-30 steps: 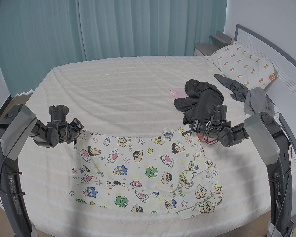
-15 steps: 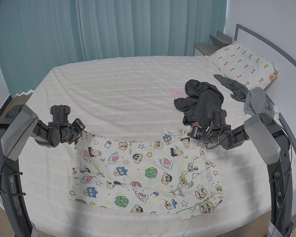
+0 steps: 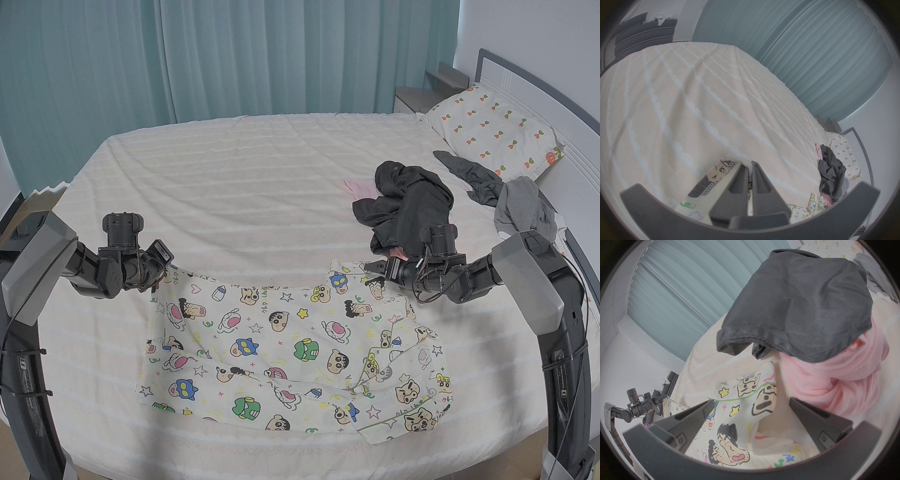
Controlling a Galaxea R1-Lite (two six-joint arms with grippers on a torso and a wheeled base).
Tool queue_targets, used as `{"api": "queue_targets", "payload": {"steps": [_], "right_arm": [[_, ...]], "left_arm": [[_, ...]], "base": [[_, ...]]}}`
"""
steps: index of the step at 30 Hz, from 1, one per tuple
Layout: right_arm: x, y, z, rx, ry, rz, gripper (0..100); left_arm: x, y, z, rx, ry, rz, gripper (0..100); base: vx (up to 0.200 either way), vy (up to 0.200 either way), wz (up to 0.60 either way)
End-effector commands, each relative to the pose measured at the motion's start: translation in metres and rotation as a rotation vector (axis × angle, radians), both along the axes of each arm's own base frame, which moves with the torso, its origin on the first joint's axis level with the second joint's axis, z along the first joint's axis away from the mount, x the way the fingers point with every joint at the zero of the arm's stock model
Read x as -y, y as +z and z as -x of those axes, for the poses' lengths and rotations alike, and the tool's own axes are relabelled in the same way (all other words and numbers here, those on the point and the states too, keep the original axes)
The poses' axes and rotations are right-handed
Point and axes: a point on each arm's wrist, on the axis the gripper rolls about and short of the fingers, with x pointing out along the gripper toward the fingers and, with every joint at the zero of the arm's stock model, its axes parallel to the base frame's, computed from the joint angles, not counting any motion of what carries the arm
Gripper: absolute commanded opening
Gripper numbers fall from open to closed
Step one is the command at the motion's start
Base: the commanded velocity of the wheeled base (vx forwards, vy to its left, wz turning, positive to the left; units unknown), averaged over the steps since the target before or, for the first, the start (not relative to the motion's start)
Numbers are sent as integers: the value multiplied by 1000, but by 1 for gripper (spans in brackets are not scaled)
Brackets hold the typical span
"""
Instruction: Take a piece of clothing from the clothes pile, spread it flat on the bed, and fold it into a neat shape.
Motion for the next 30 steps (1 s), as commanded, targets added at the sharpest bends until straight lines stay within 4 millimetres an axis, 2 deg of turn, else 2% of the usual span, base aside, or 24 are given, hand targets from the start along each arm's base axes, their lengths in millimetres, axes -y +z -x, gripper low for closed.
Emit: {"api": "queue_targets", "payload": {"steps": [1, 6, 7, 13, 16, 20, 23, 30], "right_arm": [[-9, -9, -2, -9, 19, 2, 100], [-23, -11, 0, -34, 66, -1, 100], [-25, -14, -2, -48, 70, 0, 0], [-32, -15, -4, -51, 81, -1, 0], [-27, -12, -4, -44, 67, -8, 0], [-17, 1, 0, -8, 53, -25, 0], [-11, 6, 1, 54, 39, -49, 0], [-8, 19, 9, 105, 50, -136, 0]], "left_arm": [[0, -1, 0, -3, 0, 0, 0], [0, -1, 0, -3, -1, 0, 0], [0, -1, 0, -3, -1, 0, 0], [0, -2, 1, -7, 0, -1, 0], [0, -3, 2, -13, 0, 0, 0], [3, -1, 5, -12, -7, -4, 0], [4, 7, 7, 7, -10, -3, 0], [4, 16, 9, 25, -11, -4, 0]], "base": [[0, 0, 0], [0, 0, 0], [0, 0, 0], [0, 0, 0], [0, 0, 0], [0, 0, 0], [0, 0, 0], [0, 0, 0]]}}
